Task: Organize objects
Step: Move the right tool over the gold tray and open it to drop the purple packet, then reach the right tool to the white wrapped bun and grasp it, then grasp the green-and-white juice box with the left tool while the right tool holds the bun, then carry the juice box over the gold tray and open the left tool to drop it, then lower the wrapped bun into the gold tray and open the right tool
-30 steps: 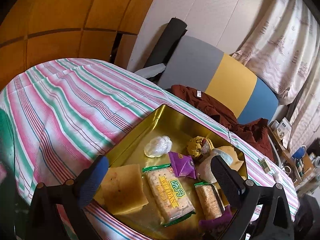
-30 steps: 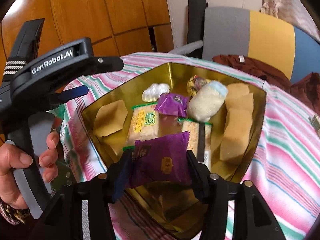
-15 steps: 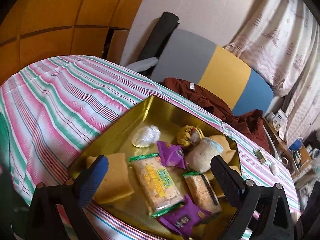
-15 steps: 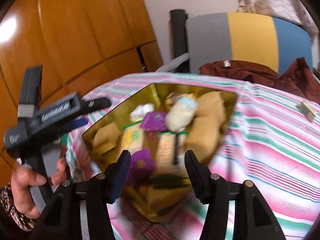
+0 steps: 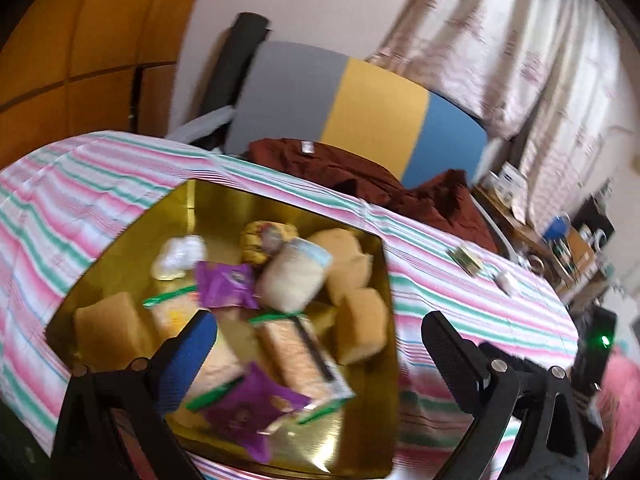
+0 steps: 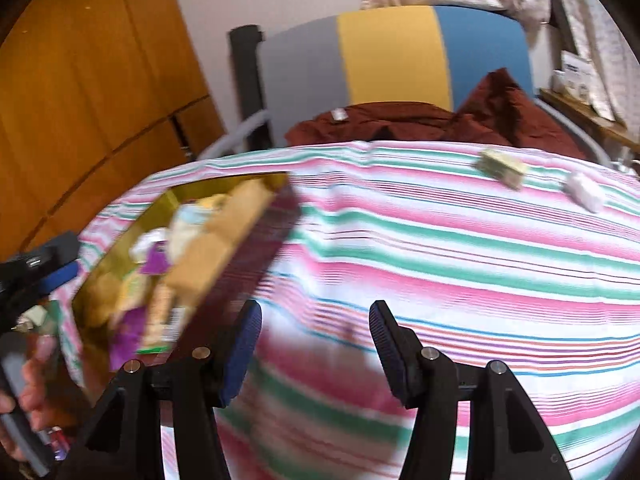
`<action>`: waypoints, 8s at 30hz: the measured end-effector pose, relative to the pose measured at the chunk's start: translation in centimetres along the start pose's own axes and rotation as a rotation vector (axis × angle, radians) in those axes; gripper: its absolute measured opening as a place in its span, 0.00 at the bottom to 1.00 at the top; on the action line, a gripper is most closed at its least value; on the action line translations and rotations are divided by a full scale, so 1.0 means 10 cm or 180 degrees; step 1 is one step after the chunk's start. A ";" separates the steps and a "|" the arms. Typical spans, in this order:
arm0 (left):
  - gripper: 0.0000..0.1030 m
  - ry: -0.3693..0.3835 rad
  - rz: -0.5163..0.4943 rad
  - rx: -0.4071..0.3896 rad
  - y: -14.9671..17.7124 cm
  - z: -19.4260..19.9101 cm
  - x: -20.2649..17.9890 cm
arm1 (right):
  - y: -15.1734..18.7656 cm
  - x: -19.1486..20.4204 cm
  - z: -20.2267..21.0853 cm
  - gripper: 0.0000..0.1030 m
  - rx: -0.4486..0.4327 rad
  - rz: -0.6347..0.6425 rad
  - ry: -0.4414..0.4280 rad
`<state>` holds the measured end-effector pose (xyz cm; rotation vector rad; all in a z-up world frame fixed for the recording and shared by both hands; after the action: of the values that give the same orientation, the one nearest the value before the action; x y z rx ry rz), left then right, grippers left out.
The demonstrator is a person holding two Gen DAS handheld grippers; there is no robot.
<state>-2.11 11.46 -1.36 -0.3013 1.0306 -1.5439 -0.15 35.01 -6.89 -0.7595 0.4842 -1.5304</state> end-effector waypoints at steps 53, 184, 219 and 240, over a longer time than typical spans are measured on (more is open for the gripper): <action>1.00 0.0514 -0.0900 0.0904 0.56 -0.94 -1.65 | -1.30 -2.79 -1.14 0.36 0.0071 -0.0112 0.1102; 0.29 -0.0104 0.0426 0.0640 -0.61 -1.01 0.96 | -0.33 0.43 0.09 0.35 -0.0548 0.0102 0.0022; 1.00 -0.0647 0.0615 0.0070 -0.54 -0.04 1.44 | -0.24 2.06 -0.56 0.36 0.0201 0.0696 -0.0759; 1.00 -0.1071 0.0134 -0.0002 -0.29 0.34 1.33 | -0.14 2.08 -0.59 0.47 0.0285 0.0796 -0.0567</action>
<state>-5.32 -2.20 -1.91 -0.5175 0.7677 -1.3967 -4.99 13.90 -6.35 -0.7293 0.3605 -1.2318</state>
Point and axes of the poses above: each gripper's, at about its wrist camera, not at the fingertips, and z roughly against the way its jaws point, x to its left, y to its underside, the point moved 6 cm from there along -z, roughly the way its jaws point, and after that the axes turned 3 degrees about y, right-handed, at the moved point
